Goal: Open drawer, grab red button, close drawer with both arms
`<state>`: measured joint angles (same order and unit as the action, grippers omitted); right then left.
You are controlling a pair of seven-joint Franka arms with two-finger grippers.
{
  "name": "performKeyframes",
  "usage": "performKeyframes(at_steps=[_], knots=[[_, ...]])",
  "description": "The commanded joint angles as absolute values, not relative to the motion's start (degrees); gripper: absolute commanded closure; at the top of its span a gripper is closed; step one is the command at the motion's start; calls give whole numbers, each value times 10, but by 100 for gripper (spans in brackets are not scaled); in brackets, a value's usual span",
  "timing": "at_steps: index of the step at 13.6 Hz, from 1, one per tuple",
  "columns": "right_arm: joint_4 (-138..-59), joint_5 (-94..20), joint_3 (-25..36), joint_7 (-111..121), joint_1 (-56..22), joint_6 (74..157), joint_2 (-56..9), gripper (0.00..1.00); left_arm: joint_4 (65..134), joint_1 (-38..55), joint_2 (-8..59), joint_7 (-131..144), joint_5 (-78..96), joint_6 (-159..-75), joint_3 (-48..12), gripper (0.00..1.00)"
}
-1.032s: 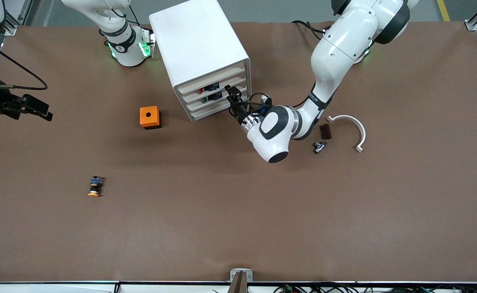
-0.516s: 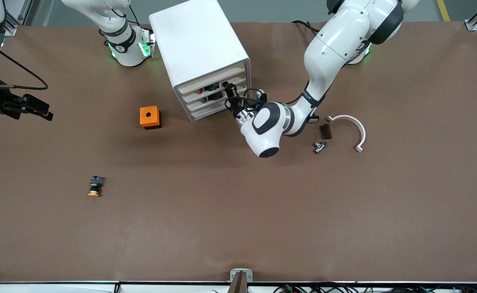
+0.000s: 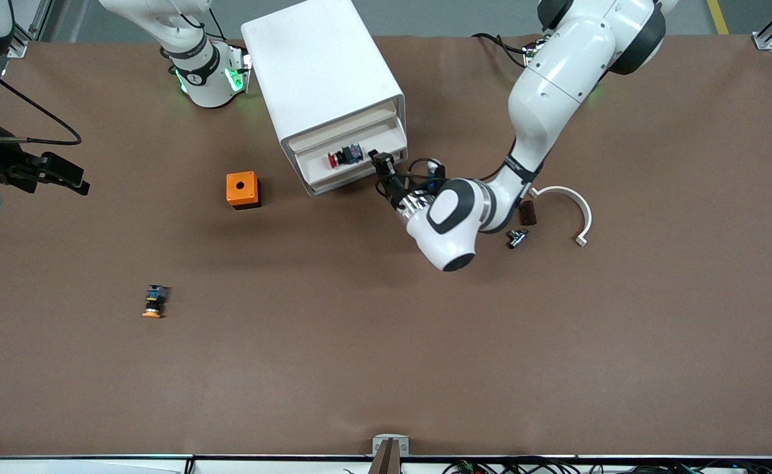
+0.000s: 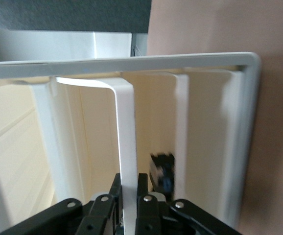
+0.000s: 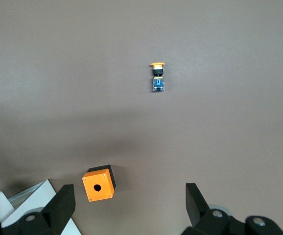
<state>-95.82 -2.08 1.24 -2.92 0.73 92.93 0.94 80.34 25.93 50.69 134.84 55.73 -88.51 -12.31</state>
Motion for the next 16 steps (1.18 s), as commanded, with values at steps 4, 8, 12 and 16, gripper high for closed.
performKeyframes(at_steps=[4,8,12,16], knots=[[-965,-17,13,-166,-53,924,11,0,755,183,509,1270,557,-879,-125,89],[-965,-20,13,-337,-130,932,-3,0,756,168,505,1250,556,-877,-125,15],[-966,-56,13,-572,-226,964,-34,0,745,150,494,1247,480,-864,-125,1],[-975,-60,13,-766,-310,1022,-77,0,726,102,484,1196,376,-863,-128,1]])
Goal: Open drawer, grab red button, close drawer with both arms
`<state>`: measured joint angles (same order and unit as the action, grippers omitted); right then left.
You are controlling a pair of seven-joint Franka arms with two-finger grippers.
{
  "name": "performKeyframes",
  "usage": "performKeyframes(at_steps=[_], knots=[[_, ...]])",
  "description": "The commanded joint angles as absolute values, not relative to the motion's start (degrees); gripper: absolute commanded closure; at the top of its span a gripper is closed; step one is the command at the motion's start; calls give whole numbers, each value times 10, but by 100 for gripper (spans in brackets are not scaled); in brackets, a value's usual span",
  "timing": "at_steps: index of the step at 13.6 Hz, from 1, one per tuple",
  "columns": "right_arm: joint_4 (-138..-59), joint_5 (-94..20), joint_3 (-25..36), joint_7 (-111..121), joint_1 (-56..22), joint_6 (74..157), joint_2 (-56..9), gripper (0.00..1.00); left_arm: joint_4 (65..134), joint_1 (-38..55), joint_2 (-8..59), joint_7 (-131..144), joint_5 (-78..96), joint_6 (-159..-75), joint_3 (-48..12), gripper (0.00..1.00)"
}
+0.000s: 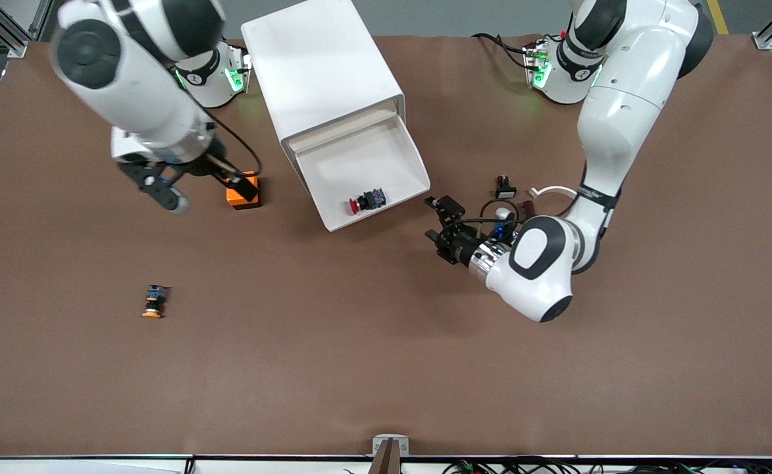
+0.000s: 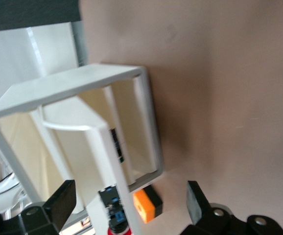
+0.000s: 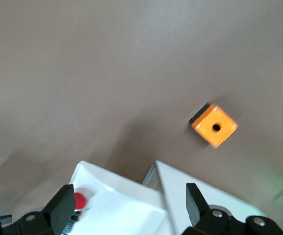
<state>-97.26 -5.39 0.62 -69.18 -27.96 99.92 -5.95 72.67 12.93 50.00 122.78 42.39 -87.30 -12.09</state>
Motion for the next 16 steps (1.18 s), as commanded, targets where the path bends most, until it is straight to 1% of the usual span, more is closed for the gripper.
performKeyframes(at_steps=[1,4,7,8,10,13,14,15,16], knots=[[-976,-60,13,-810,-329,1040,-92,0,726,90,479,1176,347,-863,-127,1],[-976,-60,13,-922,-391,1113,-136,0,726,83,448,1088,234,-856,-128,1],[-976,-59,13,-989,-431,1169,-179,0,718,83,423,966,119,-849,-127,1],[-976,-59,13,-1004,-440,1182,-191,0,719,84,417,932,80,-849,-127,1],[-976,-59,13,-1027,-458,1198,-208,0,722,84,383,846,-8,-847,-131,1],[-981,-59,13,-1050,-475,1232,-228,1,722,89,360,704,-69,-846,-131,1],[-988,-58,13,-1055,-478,1246,-233,3,722,92,354,636,-89,-846,-131,1],[-993,-58,13,-1056,-481,1255,-233,9,722,94,352,588,-111,-847,-132,1],[-994,-58,13,-1056,-482,1258,-233,20,722,94,351,562,-121,-847,-134,1]])
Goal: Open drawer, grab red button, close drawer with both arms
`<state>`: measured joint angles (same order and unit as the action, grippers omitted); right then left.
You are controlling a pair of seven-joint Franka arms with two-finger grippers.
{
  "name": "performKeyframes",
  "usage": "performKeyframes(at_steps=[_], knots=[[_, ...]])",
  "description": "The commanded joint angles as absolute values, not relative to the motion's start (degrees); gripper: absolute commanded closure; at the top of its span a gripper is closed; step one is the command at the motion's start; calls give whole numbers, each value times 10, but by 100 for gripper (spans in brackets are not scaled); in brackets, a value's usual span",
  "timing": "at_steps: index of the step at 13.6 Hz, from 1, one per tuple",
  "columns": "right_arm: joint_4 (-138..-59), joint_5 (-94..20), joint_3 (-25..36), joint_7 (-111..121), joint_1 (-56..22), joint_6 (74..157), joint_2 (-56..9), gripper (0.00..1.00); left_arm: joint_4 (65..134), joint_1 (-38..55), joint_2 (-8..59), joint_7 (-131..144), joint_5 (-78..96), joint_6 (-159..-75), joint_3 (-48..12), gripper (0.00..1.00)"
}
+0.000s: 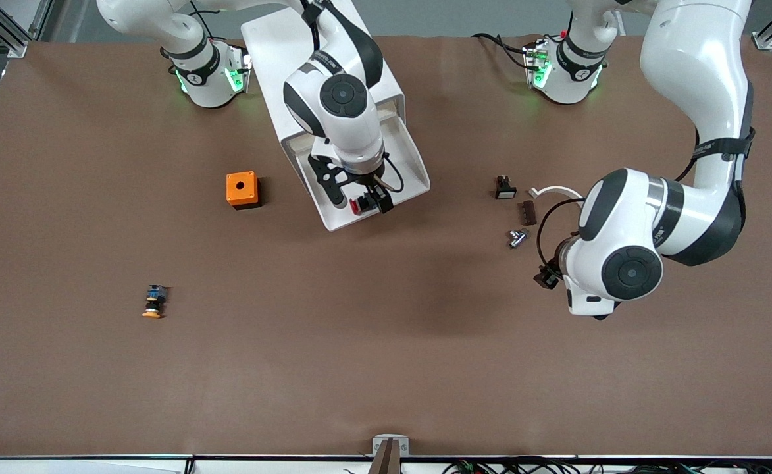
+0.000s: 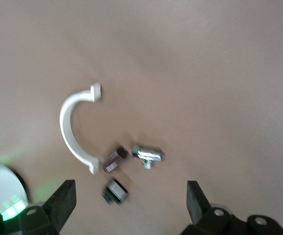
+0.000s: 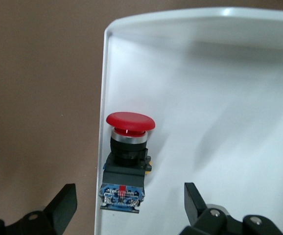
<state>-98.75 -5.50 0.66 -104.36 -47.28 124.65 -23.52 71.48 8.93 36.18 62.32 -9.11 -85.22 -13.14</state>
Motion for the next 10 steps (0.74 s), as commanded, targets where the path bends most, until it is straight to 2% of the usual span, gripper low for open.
performKeyframes(at_steps=[1,3,5,6,10], knots=[[-994,-58,13,-1056,-482,1258,-233,33,720,97,351,539,-122,-850,-134,1],[-994,-56,13,-1049,-482,1255,-232,66,719,105,351,476,-122,-873,-134,1],[-992,-54,13,-1045,-481,1254,-232,91,722,116,353,469,-121,-898,-133,1],[-991,-54,13,-1035,-477,1251,-229,97,722,123,358,467,-121,-912,-136,1],[-940,-70,7,-919,-414,1161,-215,99,728,125,374,435,-117,-966,-170,1]])
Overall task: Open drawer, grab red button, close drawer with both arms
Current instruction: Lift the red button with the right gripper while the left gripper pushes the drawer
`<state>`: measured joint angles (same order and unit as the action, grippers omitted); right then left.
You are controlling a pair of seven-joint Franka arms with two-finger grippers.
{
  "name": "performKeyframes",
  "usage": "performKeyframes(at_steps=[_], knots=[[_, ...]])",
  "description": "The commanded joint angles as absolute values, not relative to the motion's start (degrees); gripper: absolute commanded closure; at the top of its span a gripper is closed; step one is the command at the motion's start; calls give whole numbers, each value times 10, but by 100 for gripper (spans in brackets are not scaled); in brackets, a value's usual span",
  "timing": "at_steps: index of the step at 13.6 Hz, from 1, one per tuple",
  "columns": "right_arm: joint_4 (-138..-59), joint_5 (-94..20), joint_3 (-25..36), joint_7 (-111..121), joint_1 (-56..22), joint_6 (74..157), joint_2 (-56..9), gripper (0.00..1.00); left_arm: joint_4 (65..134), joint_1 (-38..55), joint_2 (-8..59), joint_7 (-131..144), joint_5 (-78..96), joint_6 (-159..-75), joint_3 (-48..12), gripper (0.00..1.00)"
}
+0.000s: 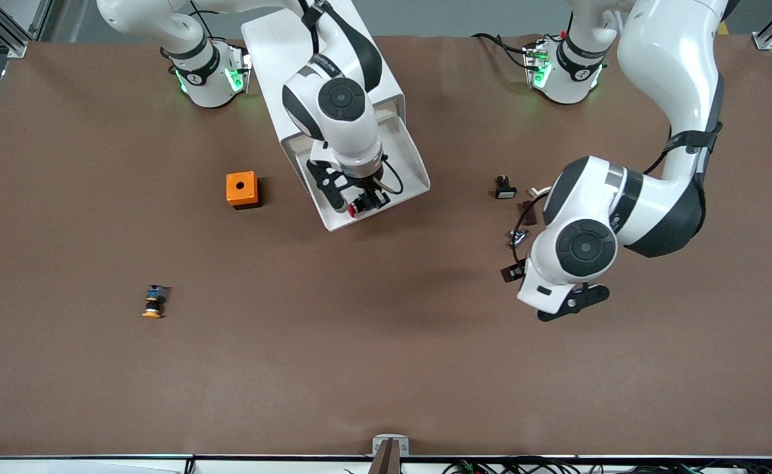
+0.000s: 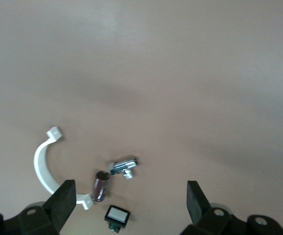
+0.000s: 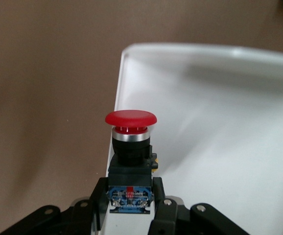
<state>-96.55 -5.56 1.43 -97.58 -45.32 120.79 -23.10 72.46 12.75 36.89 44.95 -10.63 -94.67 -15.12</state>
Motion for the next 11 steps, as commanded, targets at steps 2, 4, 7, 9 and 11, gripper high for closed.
performKeyframes(at_steps=[2,4,7,9,11], knots=[[-918,-91,6,-821,-369,1125,-207,99,728,136,382,445,-117,-982,-195,1],[-895,-92,-15,-705,-315,1081,-206,98,728,166,385,451,-107,-984,-196,1],[-887,-85,-46,-514,-215,1048,-207,98,729,204,393,527,-60,-1006,-196,1],[-888,-62,-46,-399,-159,1043,-211,98,734,232,403,586,-56,-1033,-196,1],[-889,-54,-46,-272,-98,1045,-228,98,735,253,411,631,-55,-1055,-196,1]])
